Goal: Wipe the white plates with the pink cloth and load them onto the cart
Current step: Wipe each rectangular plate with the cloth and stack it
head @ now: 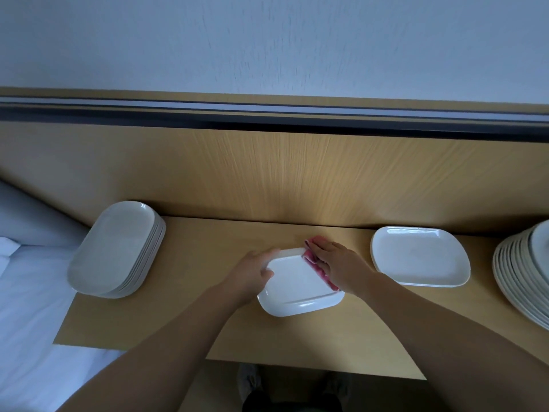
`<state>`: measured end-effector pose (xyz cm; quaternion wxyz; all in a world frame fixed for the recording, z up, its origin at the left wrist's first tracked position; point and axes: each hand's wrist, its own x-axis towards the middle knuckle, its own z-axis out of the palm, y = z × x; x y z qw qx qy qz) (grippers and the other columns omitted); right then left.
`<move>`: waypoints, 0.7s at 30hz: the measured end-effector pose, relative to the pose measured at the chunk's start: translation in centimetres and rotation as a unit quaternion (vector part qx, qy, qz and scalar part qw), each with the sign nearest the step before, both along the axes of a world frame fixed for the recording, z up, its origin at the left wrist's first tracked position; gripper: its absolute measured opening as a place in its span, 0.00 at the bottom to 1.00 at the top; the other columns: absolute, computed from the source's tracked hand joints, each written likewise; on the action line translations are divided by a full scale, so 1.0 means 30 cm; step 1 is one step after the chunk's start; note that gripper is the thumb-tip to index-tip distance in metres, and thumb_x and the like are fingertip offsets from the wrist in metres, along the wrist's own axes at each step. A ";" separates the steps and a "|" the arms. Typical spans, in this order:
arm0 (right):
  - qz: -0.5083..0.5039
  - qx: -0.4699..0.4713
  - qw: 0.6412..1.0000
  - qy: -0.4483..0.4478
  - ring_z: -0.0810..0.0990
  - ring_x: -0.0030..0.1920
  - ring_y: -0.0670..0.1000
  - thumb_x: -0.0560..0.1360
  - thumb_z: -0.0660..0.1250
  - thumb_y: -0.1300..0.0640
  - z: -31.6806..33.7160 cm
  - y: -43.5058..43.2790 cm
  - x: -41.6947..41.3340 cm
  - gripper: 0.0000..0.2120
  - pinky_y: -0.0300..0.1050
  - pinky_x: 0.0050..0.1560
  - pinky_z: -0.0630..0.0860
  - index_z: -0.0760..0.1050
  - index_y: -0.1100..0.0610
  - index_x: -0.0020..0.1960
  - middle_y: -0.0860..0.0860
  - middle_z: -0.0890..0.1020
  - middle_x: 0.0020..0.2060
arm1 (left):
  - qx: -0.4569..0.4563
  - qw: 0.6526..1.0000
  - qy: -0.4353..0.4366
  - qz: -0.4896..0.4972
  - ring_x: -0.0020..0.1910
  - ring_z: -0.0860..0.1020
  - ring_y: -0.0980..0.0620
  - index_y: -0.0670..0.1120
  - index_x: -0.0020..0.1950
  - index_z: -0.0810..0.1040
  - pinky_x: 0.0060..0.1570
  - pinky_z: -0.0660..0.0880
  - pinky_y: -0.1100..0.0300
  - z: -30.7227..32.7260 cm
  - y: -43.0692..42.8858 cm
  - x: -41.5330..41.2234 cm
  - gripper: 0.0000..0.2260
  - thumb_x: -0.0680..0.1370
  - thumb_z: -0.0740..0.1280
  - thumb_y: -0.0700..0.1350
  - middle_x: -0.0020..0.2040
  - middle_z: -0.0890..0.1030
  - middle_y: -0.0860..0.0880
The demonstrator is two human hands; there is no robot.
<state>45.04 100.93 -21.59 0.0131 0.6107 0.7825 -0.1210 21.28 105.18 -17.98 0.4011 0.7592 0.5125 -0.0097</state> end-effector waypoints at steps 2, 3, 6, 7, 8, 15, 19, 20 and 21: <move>0.018 -0.036 0.999 -0.005 0.72 0.68 0.51 0.80 0.45 0.50 -0.006 0.018 0.006 0.26 0.46 0.59 0.76 0.65 0.55 0.74 0.48 0.71 0.71 | -0.021 1.000 0.009 -0.017 0.56 0.73 0.50 0.56 0.74 0.65 0.57 0.68 0.61 0.004 -0.003 -0.008 0.23 0.80 0.62 0.45 0.57 0.70 0.47; 0.015 -0.053 0.998 -0.001 0.68 0.70 0.51 0.82 0.47 0.52 -0.011 0.023 0.013 0.24 0.46 0.63 0.73 0.59 0.52 0.77 0.46 0.65 0.74 | -0.039 0.999 0.013 -0.025 0.55 0.72 0.51 0.56 0.75 0.64 0.57 0.69 0.61 0.006 -0.004 -0.012 0.25 0.78 0.65 0.47 0.56 0.68 0.48; -0.008 -0.050 0.998 0.033 0.68 0.69 0.48 0.83 0.53 0.55 -0.002 0.035 0.016 0.23 0.43 0.64 0.70 0.58 0.49 0.77 0.43 0.63 0.74 | -0.065 0.996 0.026 -0.047 0.59 0.68 0.50 0.56 0.77 0.59 0.57 0.67 0.62 0.012 -0.006 -0.013 0.39 0.71 0.75 0.50 0.58 0.65 0.48; -0.021 -0.054 0.997 0.048 0.69 0.68 0.47 0.83 0.54 0.56 -0.001 0.035 0.013 0.22 0.40 0.63 0.71 0.60 0.49 0.76 0.42 0.65 0.73 | -0.059 0.997 0.030 -0.048 0.59 0.68 0.49 0.56 0.77 0.60 0.56 0.67 0.63 0.009 -0.005 -0.011 0.40 0.69 0.76 0.49 0.57 0.65 0.49; -0.021 -0.055 0.996 0.071 0.71 0.67 0.46 0.83 0.55 0.57 -0.004 0.030 0.011 0.21 0.36 0.61 0.71 0.62 0.50 0.76 0.40 0.67 0.70 | -0.046 0.997 0.035 -0.045 0.58 0.68 0.49 0.55 0.76 0.61 0.55 0.67 0.63 0.004 -0.003 -0.009 0.40 0.69 0.76 0.50 0.55 0.65 0.49; -0.132 -0.028 0.977 0.165 0.66 0.71 0.44 0.82 0.53 0.50 -0.029 -0.093 -0.018 0.23 0.17 0.61 0.51 0.67 0.57 0.73 0.45 0.69 0.71 | -0.022 0.998 0.054 -0.015 0.54 0.68 0.51 0.55 0.75 0.64 0.47 0.63 0.64 -0.056 -0.013 -0.010 0.37 0.69 0.76 0.52 0.51 0.68 0.49; -0.201 0.001 0.965 0.169 0.72 0.67 0.47 0.78 0.49 0.43 -0.034 -0.175 -0.027 0.28 0.20 0.60 0.55 0.67 0.52 0.73 0.46 0.71 0.70 | -0.008 0.998 0.064 -0.004 0.59 0.70 0.49 0.54 0.75 0.64 0.47 0.62 0.66 -0.074 -0.015 -0.005 0.36 0.70 0.75 0.52 0.54 0.71 0.46; -0.205 -0.009 0.965 0.162 0.71 0.67 0.45 0.81 0.52 0.47 -0.025 -0.191 -0.030 0.23 0.21 0.59 0.56 0.65 0.50 0.74 0.44 0.70 0.71 | -0.008 0.998 0.059 0.004 0.60 0.70 0.50 0.54 0.74 0.65 0.47 0.62 0.66 -0.077 -0.015 -0.005 0.35 0.70 0.75 0.52 0.55 0.72 0.46; -0.213 -0.024 0.963 0.164 0.70 0.68 0.44 0.82 0.54 0.52 -0.026 -0.201 -0.023 0.21 0.22 0.60 0.56 0.63 0.48 0.75 0.42 0.68 0.72 | -0.009 0.998 0.054 0.014 0.60 0.71 0.50 0.54 0.74 0.66 0.47 0.62 0.66 -0.085 -0.014 -0.006 0.35 0.70 0.75 0.52 0.56 0.73 0.46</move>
